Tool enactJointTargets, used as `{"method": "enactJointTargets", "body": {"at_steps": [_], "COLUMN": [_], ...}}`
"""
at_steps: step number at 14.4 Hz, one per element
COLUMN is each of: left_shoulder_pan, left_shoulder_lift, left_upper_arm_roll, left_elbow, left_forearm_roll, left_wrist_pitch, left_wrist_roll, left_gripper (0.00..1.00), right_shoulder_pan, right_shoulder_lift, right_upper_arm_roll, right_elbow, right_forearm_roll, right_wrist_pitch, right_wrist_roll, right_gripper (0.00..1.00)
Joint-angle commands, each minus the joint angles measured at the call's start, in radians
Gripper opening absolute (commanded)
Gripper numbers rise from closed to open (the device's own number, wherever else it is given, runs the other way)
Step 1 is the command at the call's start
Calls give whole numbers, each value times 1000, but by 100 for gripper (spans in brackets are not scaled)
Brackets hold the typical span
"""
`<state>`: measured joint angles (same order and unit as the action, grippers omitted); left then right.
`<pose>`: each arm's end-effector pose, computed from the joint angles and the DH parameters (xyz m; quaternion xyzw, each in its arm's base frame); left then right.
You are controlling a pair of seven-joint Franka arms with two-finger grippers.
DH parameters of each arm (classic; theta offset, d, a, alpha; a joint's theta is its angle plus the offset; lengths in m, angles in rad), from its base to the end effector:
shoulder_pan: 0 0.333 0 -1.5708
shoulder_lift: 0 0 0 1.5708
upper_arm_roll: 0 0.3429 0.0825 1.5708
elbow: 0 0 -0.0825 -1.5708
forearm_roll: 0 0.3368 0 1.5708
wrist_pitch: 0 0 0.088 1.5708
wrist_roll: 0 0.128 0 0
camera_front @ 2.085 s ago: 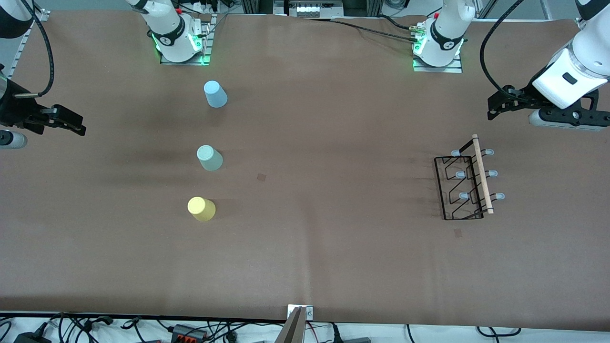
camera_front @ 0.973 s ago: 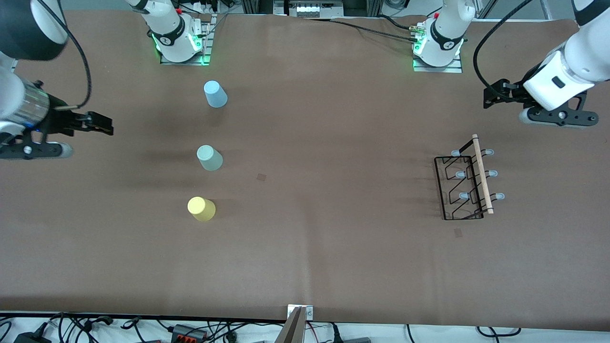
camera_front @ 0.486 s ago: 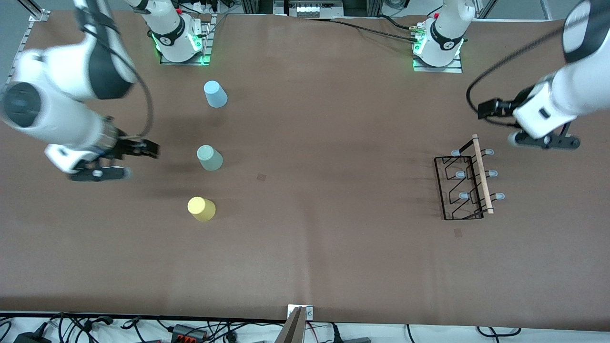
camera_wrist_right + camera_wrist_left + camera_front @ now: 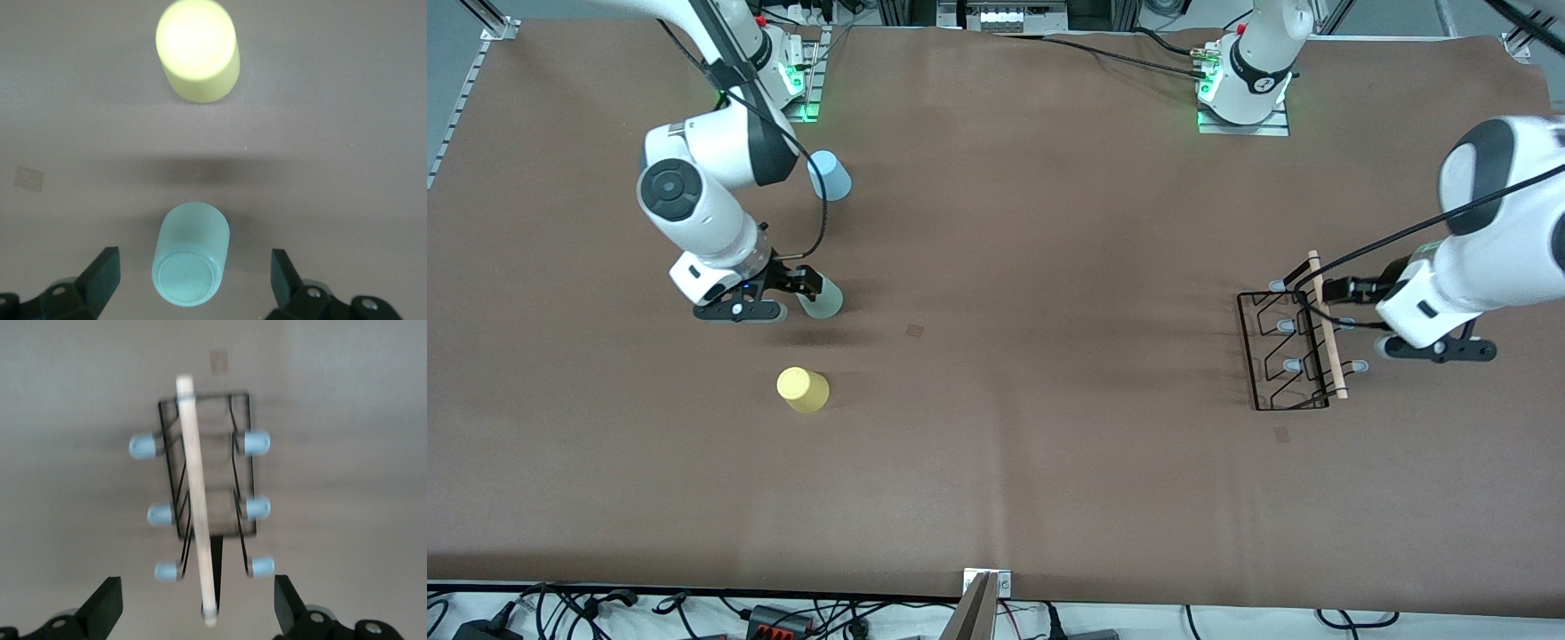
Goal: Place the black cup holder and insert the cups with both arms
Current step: 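Reach the right gripper to the mint cup while the left gripper reaches the holder, then grasp the mint cup with the right gripper while the left gripper grasps the dowel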
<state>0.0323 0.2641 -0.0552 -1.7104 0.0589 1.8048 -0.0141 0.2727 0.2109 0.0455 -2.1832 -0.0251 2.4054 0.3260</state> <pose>0.5765 -0.0044 0.4453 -0.9961 0.0133 0.0841 0.0223 0.5050 0.1652 0.3332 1.0000 0.0048 0.0067 0.0017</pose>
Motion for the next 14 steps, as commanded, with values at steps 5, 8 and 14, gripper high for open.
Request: {"method": "enactJointTargets", "body": {"at_steps": [5, 8, 14], "left_shoulder_pan": [23, 24, 38], "left_shoulder_lift": [-57, -57, -55], "left_upper_arm_roll": [-11, -11, -11], "left_elbow": [-310, -331, -333], "left_forearm_roll": [24, 24, 22], "left_wrist_pitch": [477, 512, 505], "left_wrist_roll": [62, 62, 60], "left_gripper": [96, 91, 37], "right_shoulder_pan": [34, 36, 39], "right_shoulder_lift": [-30, -13, 27], "right_upper_arm_roll": [-6, -6, -6], "right_elbow": [-121, -121, -124], "right_forearm_roll": [1, 1, 1], "right_wrist_pitch": [109, 116, 138], "right_wrist_roll": [16, 16, 16], "right_gripper": [100, 100, 100]}}
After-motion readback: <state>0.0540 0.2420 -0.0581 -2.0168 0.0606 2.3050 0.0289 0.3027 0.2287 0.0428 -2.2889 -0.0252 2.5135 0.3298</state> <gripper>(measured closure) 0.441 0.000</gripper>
